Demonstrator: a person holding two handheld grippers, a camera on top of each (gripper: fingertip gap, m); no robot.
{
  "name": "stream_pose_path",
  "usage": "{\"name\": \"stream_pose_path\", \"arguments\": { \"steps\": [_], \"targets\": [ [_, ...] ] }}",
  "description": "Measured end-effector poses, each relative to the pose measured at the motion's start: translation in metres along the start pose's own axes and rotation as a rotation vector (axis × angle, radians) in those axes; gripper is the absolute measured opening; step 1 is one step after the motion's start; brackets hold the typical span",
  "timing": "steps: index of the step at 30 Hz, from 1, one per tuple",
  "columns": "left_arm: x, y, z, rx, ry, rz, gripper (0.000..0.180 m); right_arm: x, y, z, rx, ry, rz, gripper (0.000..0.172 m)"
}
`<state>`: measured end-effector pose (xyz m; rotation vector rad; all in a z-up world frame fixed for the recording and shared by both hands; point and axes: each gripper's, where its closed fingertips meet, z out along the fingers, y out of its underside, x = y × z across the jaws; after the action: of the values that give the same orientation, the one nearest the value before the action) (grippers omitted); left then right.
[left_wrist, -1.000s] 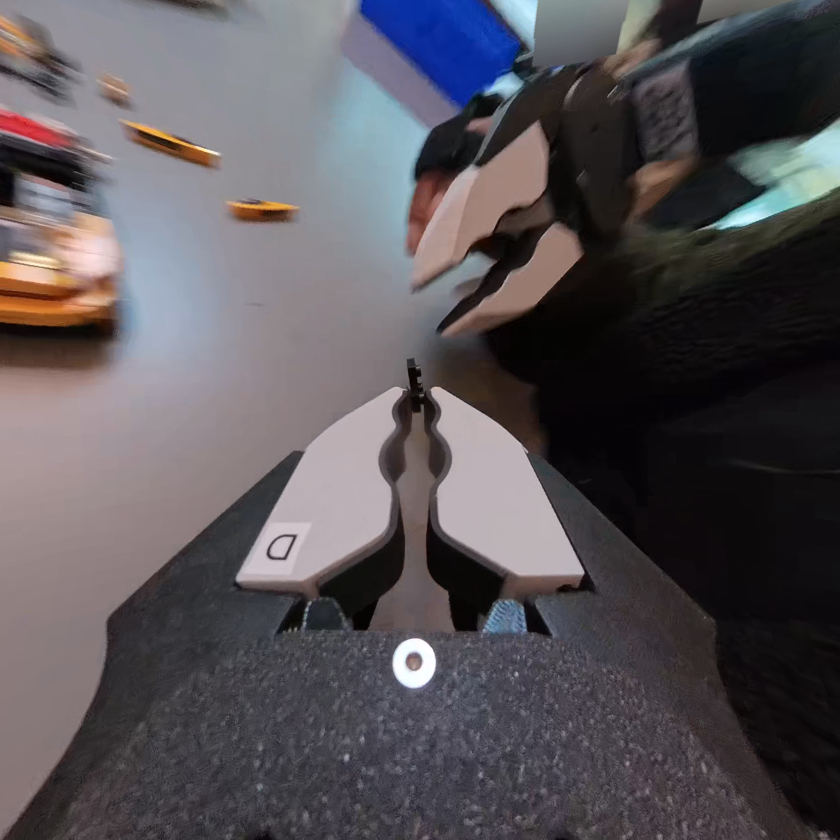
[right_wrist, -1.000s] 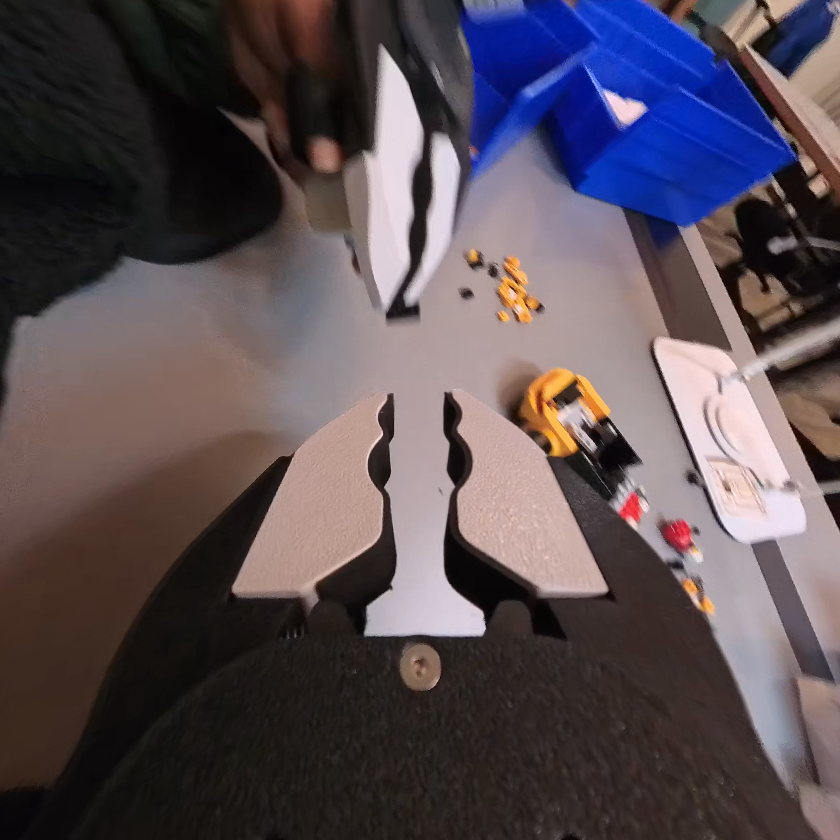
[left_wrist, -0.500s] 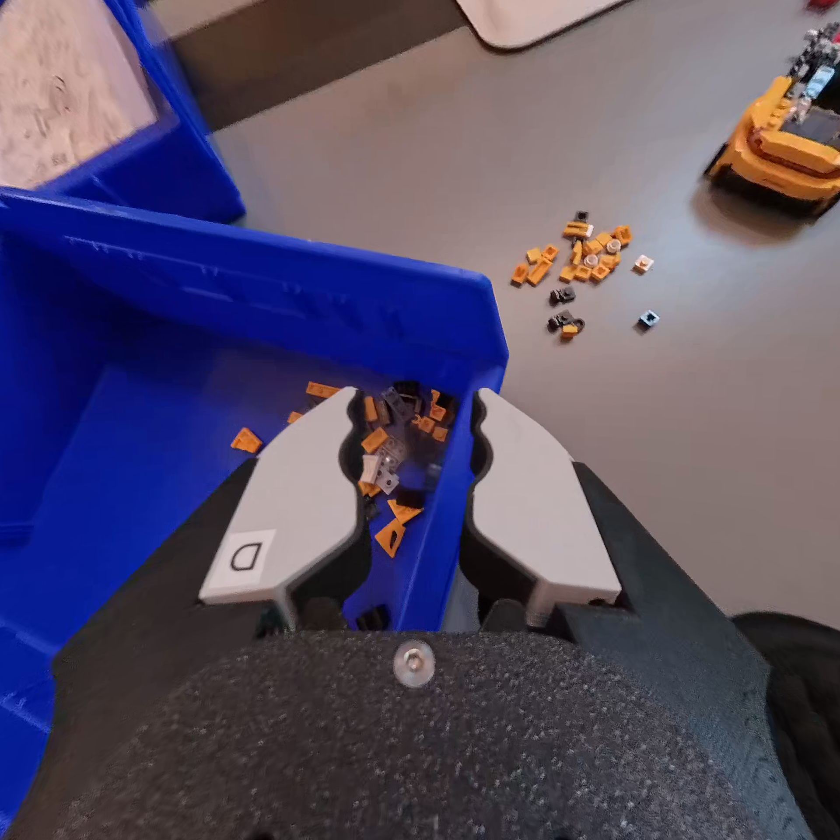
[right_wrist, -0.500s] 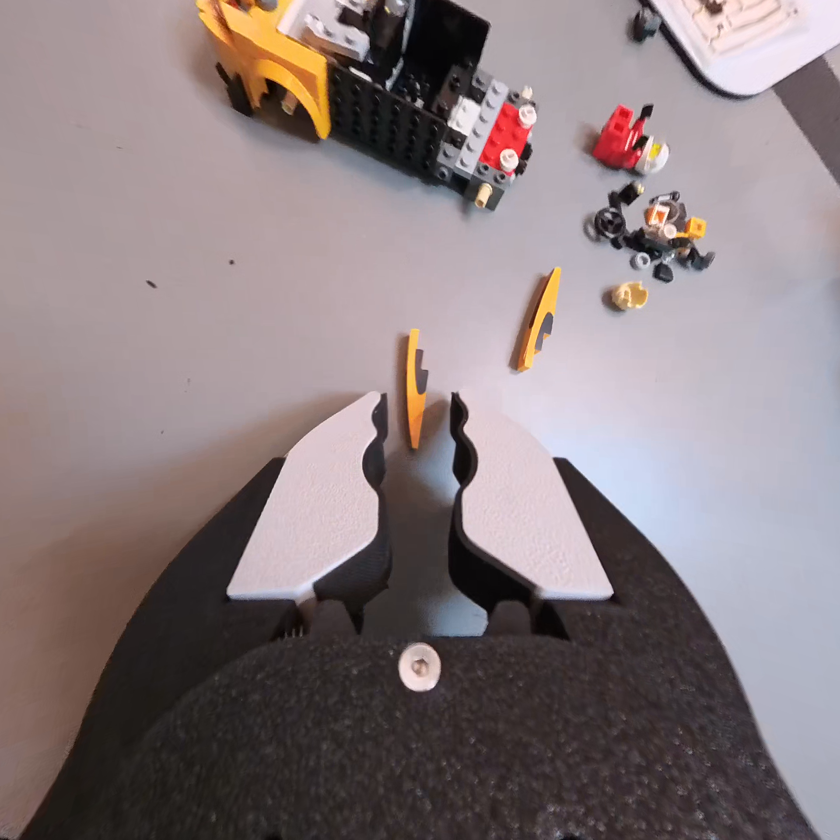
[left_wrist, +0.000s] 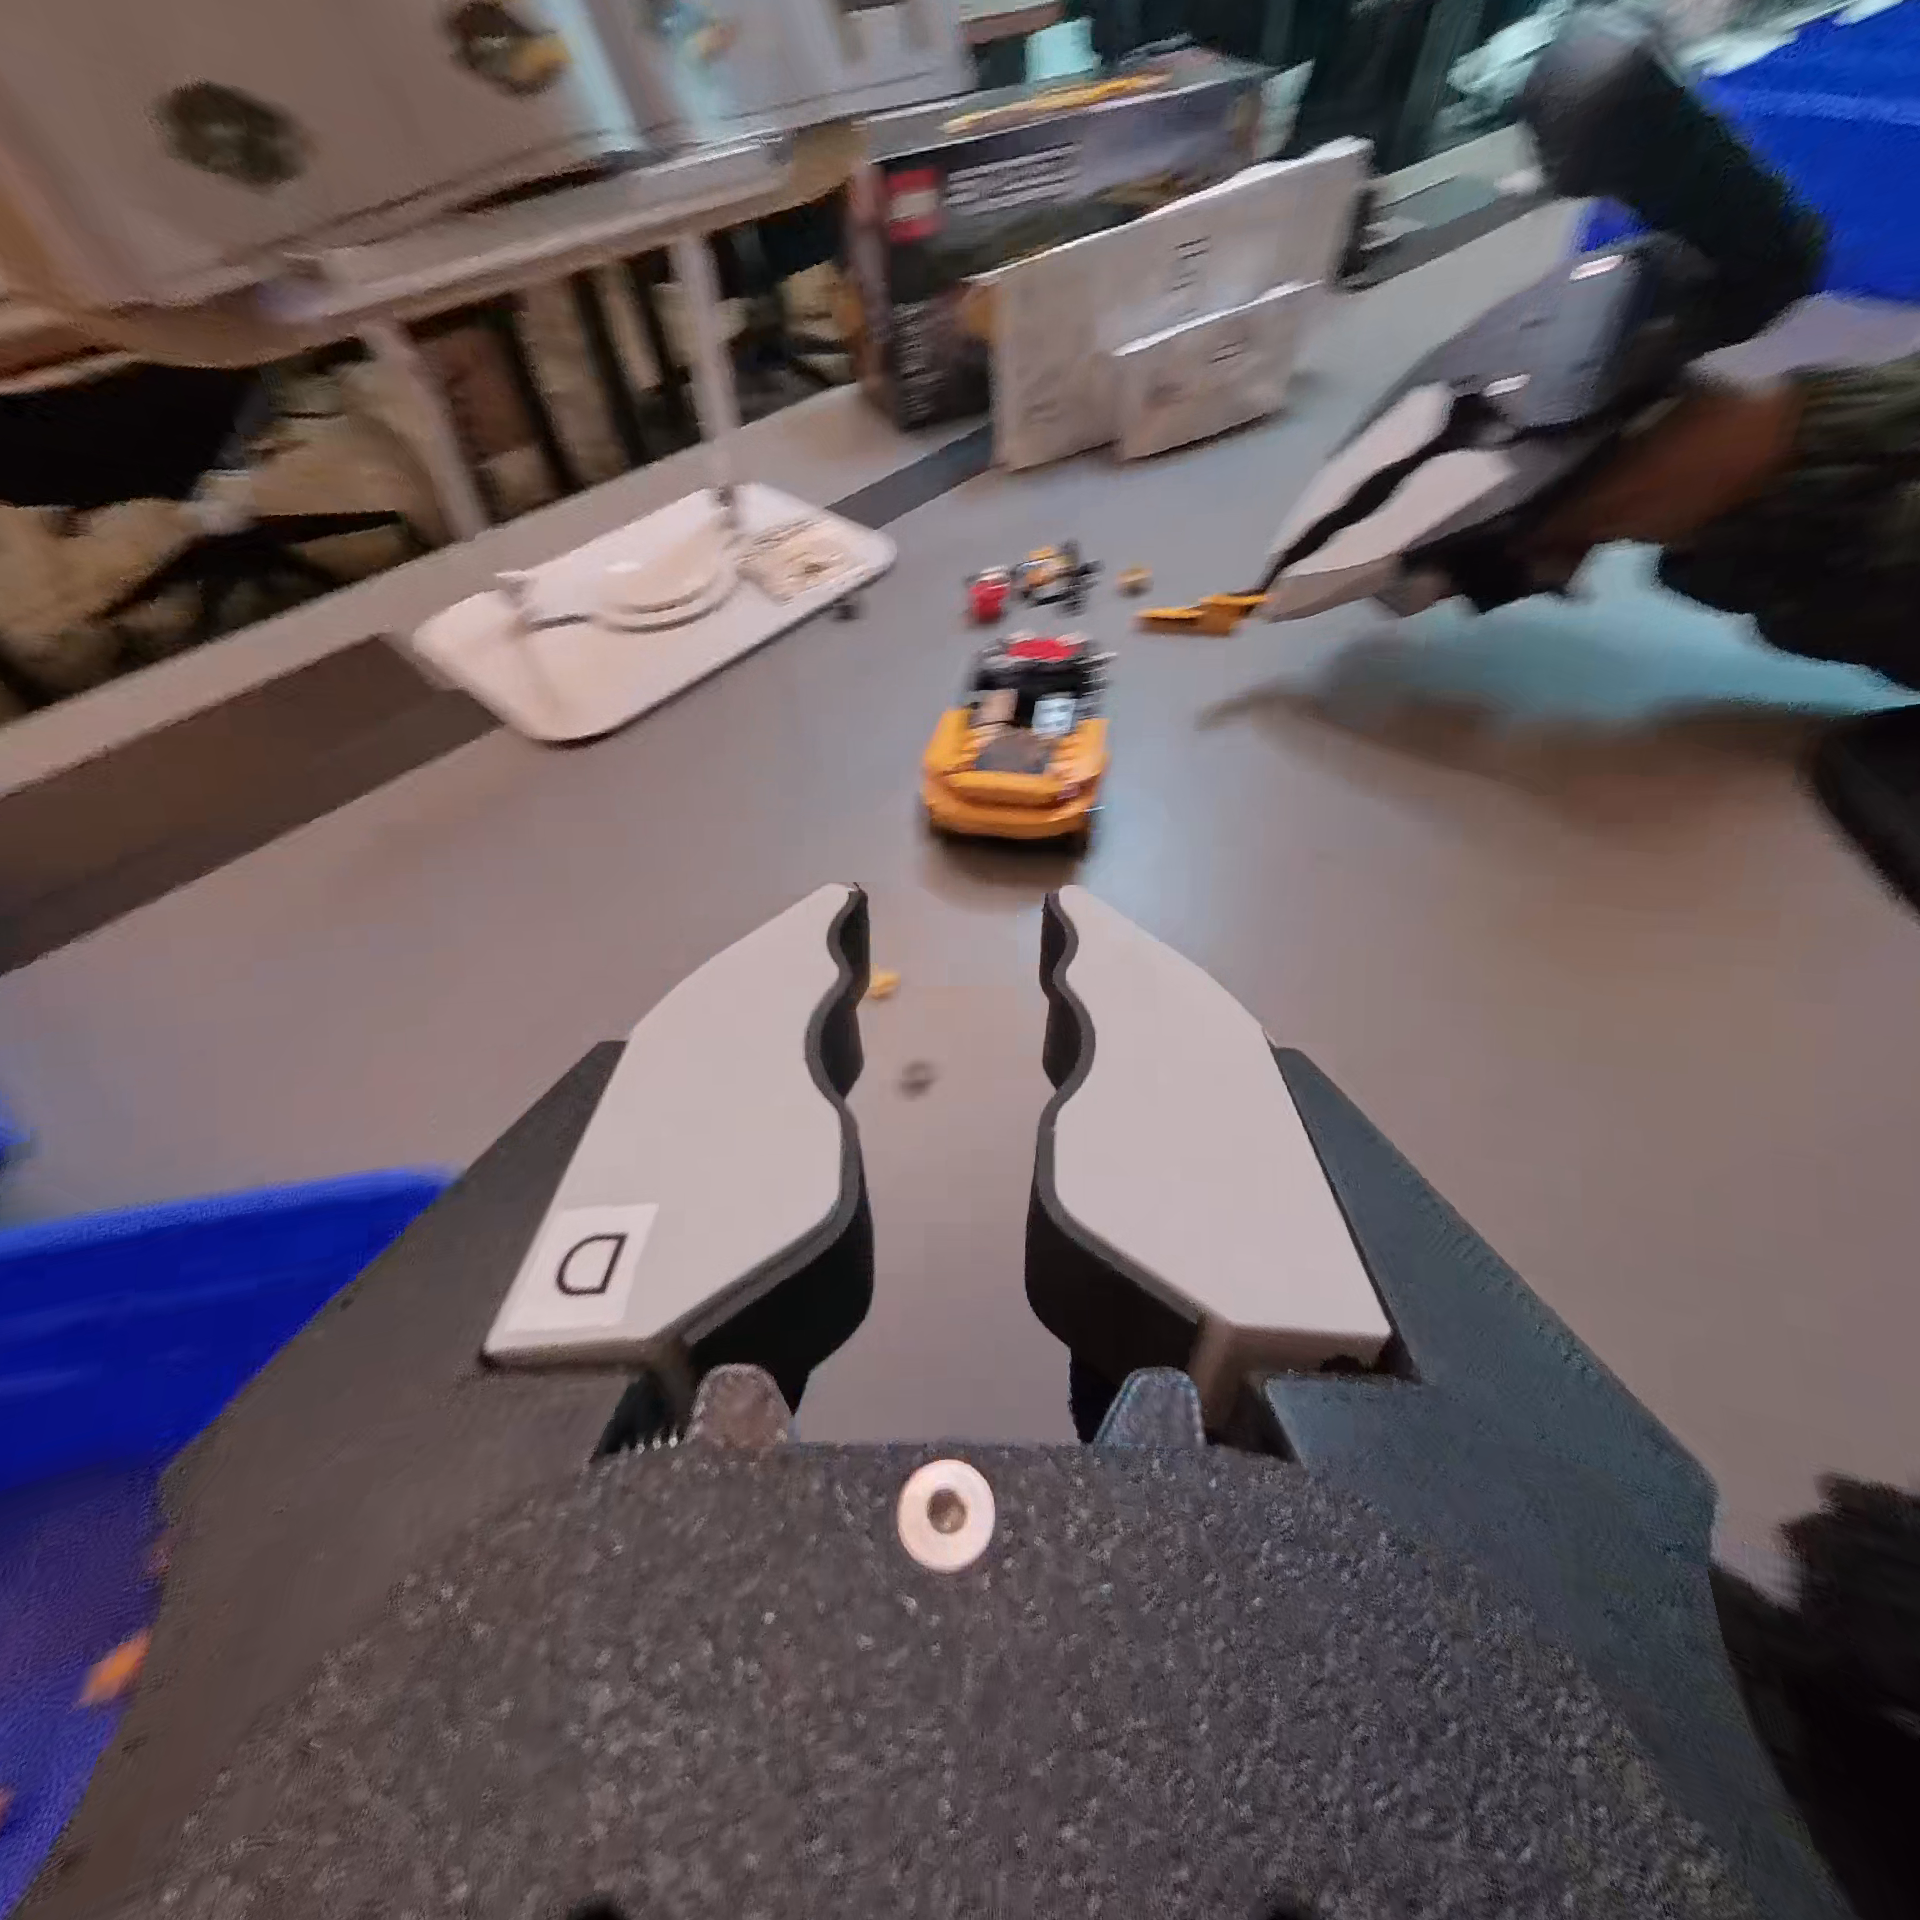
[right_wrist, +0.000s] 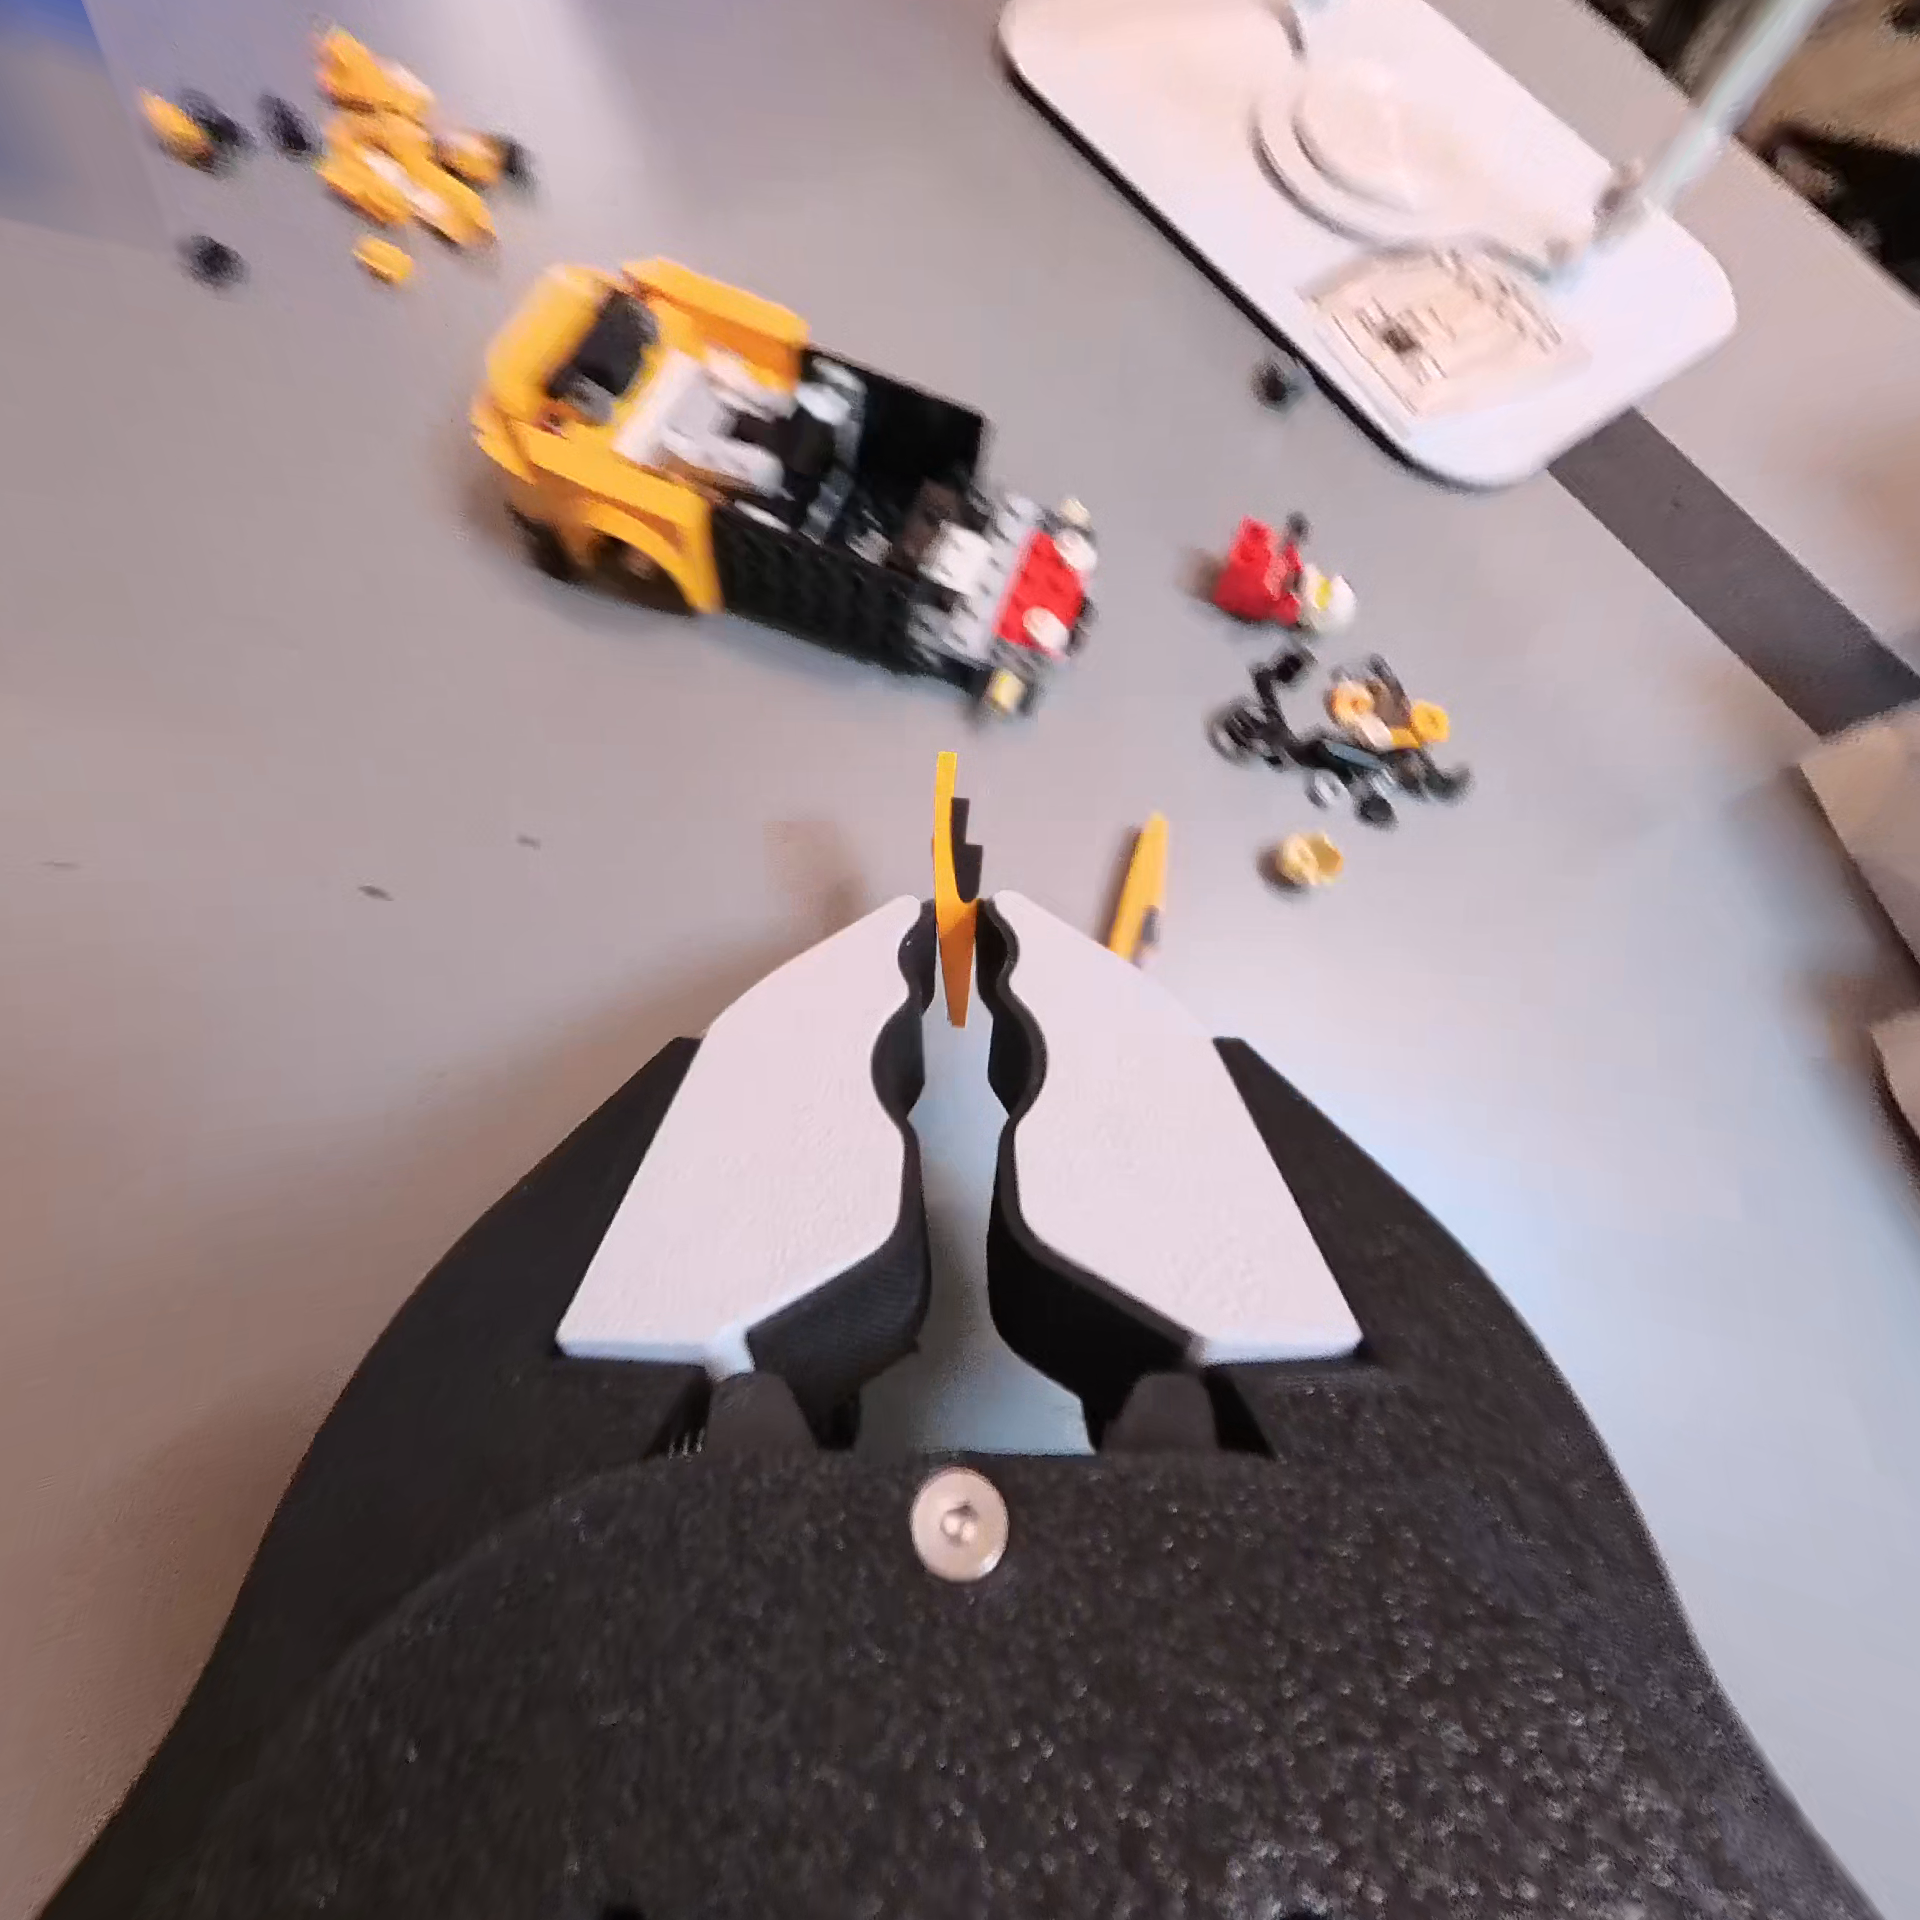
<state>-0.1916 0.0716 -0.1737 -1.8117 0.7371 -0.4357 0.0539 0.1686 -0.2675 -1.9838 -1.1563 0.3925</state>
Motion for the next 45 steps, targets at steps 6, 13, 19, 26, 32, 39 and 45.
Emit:
{"name": "stream_pose_path", "arguments": {
  "steps": [6,13,19,26,32,39,45],
  "targets": [
    [0.089,-0.003,0.042,0.033,0.456,-0.305,0.037,-0.1,-0.061,-0.025,0.308,-0.261,-0.265,0.007],
    [0.139,-0.011,0.051,0.082,0.635,-0.153,0.015,-0.186,-0.081,-0.046,0.381,-0.468,-0.401,0.007],
    [0.137,-0.003,0.053,0.027,0.535,-0.002,0.006,-0.18,-0.077,-0.043,0.378,-0.494,-0.345,0.013],
    [0.082,0.003,0.058,-0.008,0.309,-0.013,0.0,-0.025,-0.038,-0.006,0.082,-0.011,-0.14,0.022],
    [0.046,0.004,0.053,-0.018,0.175,-0.009,0.0,0.034,0.016,0.025,-0.158,0.041,0.062,0.027],
    [0.032,-0.005,0.034,0.025,0.217,-0.117,0.019,-0.02,-0.026,0.016,0.061,-0.091,-0.165,0.008],
    [0.087,-0.012,0.034,0.084,0.561,-0.187,0.031,-0.153,-0.092,-0.03,0.359,-0.453,-0.407,0.008]
  ]
}}
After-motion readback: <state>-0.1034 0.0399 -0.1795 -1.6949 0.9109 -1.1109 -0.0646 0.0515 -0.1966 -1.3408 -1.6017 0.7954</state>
